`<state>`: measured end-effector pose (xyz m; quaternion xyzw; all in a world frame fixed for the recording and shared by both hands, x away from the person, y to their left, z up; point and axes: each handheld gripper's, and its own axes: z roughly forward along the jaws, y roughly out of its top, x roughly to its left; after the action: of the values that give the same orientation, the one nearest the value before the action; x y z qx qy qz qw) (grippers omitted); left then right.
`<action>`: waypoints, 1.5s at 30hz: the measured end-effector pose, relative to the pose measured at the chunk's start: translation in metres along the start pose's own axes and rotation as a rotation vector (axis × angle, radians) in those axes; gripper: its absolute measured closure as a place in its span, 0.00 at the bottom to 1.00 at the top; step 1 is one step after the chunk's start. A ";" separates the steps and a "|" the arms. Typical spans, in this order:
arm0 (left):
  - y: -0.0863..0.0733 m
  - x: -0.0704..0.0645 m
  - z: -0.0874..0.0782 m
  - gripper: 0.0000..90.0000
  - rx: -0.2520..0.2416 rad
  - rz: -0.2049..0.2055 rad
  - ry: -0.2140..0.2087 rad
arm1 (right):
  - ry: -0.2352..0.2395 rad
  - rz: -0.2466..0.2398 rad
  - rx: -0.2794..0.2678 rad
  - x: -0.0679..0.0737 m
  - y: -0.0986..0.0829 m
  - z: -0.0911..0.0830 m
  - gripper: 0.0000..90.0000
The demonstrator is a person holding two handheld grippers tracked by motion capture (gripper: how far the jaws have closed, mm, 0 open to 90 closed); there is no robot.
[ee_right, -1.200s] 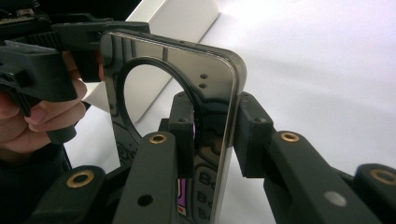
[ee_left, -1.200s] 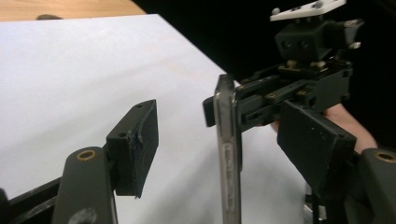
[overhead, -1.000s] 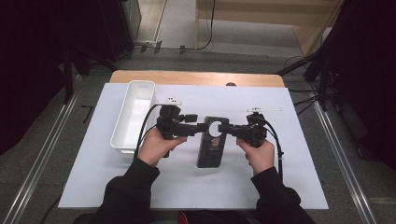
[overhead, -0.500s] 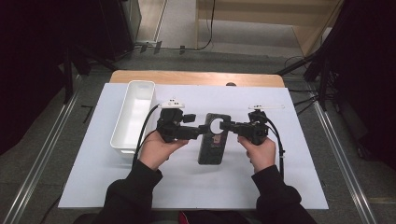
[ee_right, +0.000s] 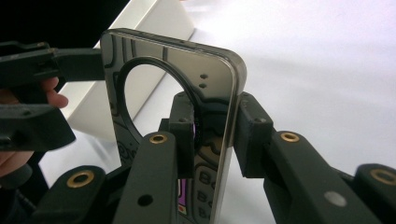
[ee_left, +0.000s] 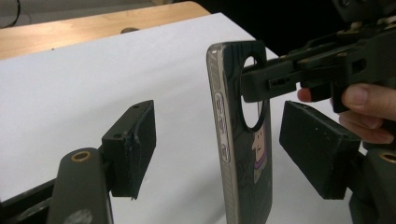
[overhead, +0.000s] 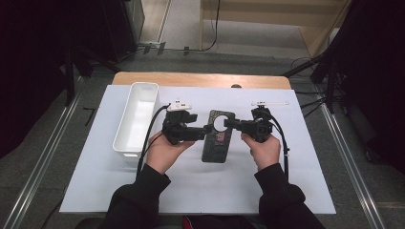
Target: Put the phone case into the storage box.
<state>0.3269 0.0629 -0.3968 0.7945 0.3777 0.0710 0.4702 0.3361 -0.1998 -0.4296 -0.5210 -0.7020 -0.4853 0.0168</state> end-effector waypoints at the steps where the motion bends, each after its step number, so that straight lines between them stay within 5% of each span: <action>1: 0.000 0.000 0.002 0.30 -0.002 -0.002 0.003 | -0.008 -0.001 0.001 0.000 0.001 0.000 0.78; 25: 0.008 0.008 0.023 0.34 0.003 -0.056 0.053 | -0.114 -0.013 0.025 0.008 0.011 0.012 0.78; 45: 0.009 0.005 0.032 0.48 0.027 -0.053 0.107 | -0.134 -0.010 0.017 0.013 0.014 0.018 0.78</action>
<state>0.3502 0.0418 -0.4086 0.7857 0.4240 0.0958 0.4403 0.3490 -0.1785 -0.4231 -0.5488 -0.7082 -0.4434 -0.0283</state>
